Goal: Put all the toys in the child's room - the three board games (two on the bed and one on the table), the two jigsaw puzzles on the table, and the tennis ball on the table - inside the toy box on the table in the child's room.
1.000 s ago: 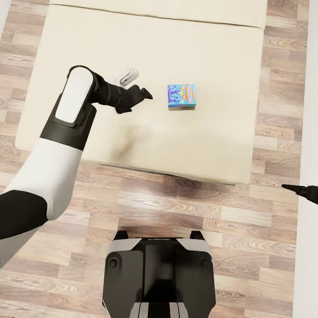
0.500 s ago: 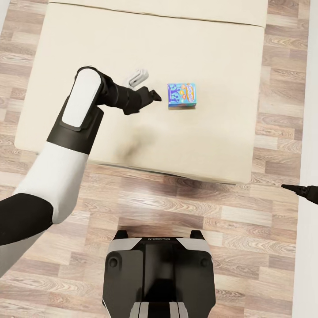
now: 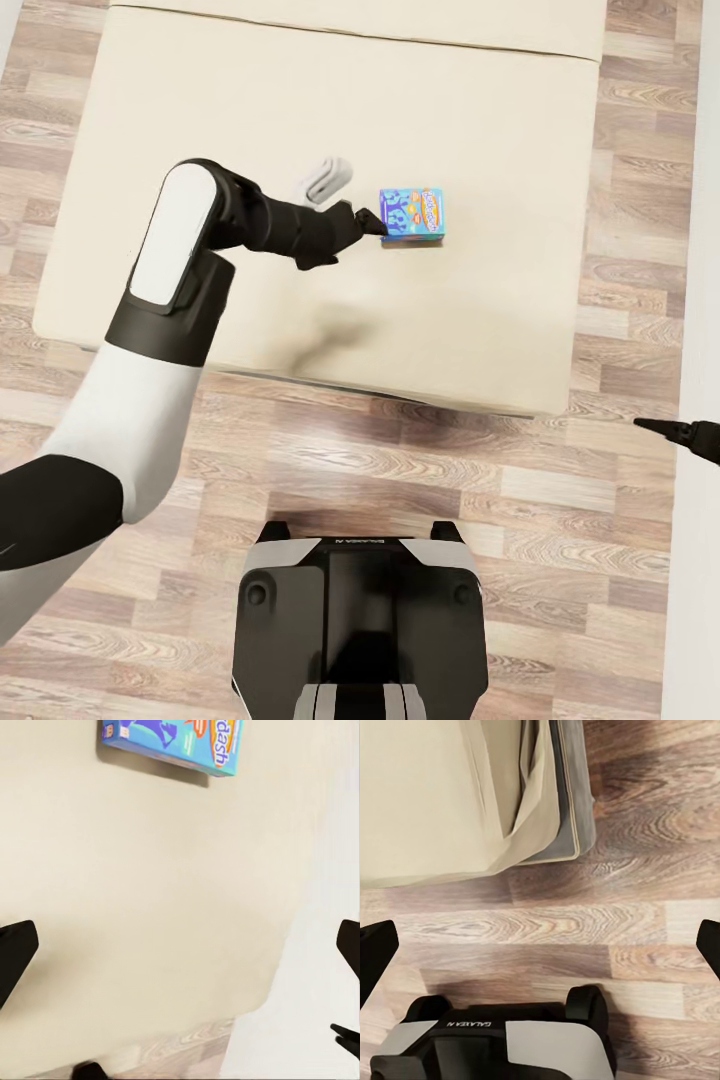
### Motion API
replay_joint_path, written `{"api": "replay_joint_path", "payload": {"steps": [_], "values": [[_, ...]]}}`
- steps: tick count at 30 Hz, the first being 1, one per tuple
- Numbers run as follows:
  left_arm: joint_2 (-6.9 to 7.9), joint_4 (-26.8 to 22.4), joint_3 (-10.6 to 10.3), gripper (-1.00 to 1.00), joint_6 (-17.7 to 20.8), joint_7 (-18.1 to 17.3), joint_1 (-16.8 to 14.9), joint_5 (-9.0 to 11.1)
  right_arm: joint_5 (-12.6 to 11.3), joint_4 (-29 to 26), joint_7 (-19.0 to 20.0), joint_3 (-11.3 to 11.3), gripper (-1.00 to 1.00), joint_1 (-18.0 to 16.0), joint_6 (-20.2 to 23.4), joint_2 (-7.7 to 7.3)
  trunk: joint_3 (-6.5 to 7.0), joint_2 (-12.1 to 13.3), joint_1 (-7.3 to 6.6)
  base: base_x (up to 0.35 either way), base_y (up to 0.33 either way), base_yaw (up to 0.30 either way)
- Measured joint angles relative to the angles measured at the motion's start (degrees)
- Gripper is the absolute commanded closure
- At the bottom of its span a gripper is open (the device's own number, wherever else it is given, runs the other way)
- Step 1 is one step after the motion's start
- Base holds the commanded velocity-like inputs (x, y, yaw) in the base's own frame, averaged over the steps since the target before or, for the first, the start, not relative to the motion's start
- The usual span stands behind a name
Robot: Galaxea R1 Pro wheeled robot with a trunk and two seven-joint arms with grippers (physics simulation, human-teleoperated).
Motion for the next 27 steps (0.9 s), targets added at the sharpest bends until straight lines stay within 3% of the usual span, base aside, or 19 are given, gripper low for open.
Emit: {"api": "replay_joint_path", "payload": {"steps": [1, 2, 6, 11, 16, 27], "values": [[0.04, -0.1, 0.1, -1.0, -0.3, 0.5, 0.1, 2.0, 0.0, -0.4, 0.0, 0.0, -1.0, 0.3, 0.0, 0.06, 0.0, 0.0, 0.0, 0.0, 0.0, 0.0], [0.04, -0.1, 0.1, -1.0, -0.3, 0.5, 0.1, 2.1, 0.0, -0.4, 0.0, 0.0, -1.0, 0.4, 0.0, 0.06, 0.0, 0.0, 0.0, 0.0, 0.0, 0.0], [0.56, -1.3, 0.4, -1.0, -1.1, 1.8, 0.0, 8.3, 0.0, -2.8, 0.0, 0.0, -1.0, 2.0, 0.0, 0.22, 0.0, 0.0, 0.0, 0.0, 0.0, 0.0], [1.83, -4.8, 0.5, -1.0, -1.4, 2.6, -0.7, 10.8, 0.0, -4.9, -0.1, 0.0, -1.0, 3.4, 0.4, 0.41, -0.17, -0.4, 0.21, 0.0, 0.0, 0.0], [2.62, -7.2, 0.4, -1.0, -1.5, 3.8, -2.4, 11.7, -0.1, -5.9, -0.1, 0.0, -1.0, 4.1, 1.5, 0.5, -1.07, -2.4, 1.31, 0.0, 0.0, 0.0], [2.83, -8.5, 0.2, -1.0, -1.5, 7.7, -4.7, 11.0, -0.1, -7.2, -0.1, -0.1, -1.0, 4.5, 2.5, 0.65, -3.05, -6.8, 3.73, 0.0, 0.0, 0.0]]}}
